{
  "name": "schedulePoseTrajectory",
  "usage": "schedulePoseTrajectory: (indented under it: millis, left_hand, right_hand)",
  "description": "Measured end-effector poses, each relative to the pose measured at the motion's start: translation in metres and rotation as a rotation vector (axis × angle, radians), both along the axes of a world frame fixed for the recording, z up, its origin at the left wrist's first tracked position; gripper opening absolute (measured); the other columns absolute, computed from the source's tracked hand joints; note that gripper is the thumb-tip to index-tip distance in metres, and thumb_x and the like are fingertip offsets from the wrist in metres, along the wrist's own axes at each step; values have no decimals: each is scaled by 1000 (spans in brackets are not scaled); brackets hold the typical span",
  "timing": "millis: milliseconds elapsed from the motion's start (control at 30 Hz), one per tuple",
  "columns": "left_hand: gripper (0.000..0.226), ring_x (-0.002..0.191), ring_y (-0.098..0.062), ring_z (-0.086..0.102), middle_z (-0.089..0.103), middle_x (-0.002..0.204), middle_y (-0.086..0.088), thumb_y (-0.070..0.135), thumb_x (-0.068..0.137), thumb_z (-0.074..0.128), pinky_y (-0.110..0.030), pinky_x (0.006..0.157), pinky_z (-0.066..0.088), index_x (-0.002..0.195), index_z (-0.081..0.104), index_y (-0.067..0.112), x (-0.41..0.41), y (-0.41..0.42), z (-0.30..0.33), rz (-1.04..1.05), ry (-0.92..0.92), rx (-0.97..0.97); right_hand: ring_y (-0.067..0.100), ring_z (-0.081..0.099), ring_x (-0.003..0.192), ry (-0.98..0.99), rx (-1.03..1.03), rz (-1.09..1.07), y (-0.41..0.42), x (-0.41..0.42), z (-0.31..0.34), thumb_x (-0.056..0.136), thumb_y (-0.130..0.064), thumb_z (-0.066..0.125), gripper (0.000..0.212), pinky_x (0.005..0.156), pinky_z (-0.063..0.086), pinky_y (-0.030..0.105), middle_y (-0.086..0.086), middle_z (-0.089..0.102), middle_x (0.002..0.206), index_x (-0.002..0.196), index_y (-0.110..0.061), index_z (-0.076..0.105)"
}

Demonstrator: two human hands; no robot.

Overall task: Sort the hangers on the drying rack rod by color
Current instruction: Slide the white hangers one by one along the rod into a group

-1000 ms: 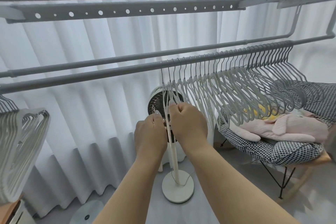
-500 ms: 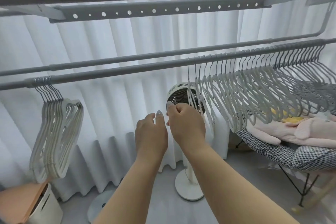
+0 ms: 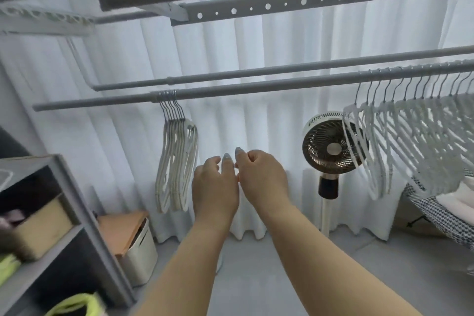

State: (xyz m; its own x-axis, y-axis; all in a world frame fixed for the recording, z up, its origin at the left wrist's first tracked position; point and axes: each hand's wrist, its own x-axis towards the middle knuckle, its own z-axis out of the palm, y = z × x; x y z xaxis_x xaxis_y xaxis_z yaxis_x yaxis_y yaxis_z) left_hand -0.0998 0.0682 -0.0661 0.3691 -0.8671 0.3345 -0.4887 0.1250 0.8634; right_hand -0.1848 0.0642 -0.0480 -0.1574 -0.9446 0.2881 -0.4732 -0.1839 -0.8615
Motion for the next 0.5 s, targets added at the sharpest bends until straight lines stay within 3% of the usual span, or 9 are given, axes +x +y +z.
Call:
schedulePoseTrajectory:
  millis: [233, 400, 500]
  left_hand:
    - [49, 111, -30, 56, 63, 116, -12, 45, 93, 35, -48, 97, 45, 112, 63, 10, 47, 9, 4, 113, 3, -13]
    - [34, 102, -30, 56, 63, 105, -13, 37, 97, 37, -40, 83, 44, 95, 60, 11, 66, 15, 4, 141, 40, -16]
    - [32, 89, -22, 55, 60, 87, 1, 38, 99, 35, -36, 74, 42, 79, 54, 22, 72, 20, 6, 136, 59, 5]
  right_hand:
    - [29, 66, 84, -48, 66, 121, -8, 48, -9, 92, -45, 40, 49, 78, 51, 39, 9, 73, 86, 88, -3, 65]
    - [26, 63, 71, -160, 178, 196, -26, 73, -25, 86, -43, 43, 48, 84, 51, 47, 16, 71, 92, 98, -1, 63]
    - [21, 56, 74, -266, 261, 240, -39, 84, -30, 85, -41, 47, 45, 84, 52, 46, 11, 68, 83, 99, -1, 61]
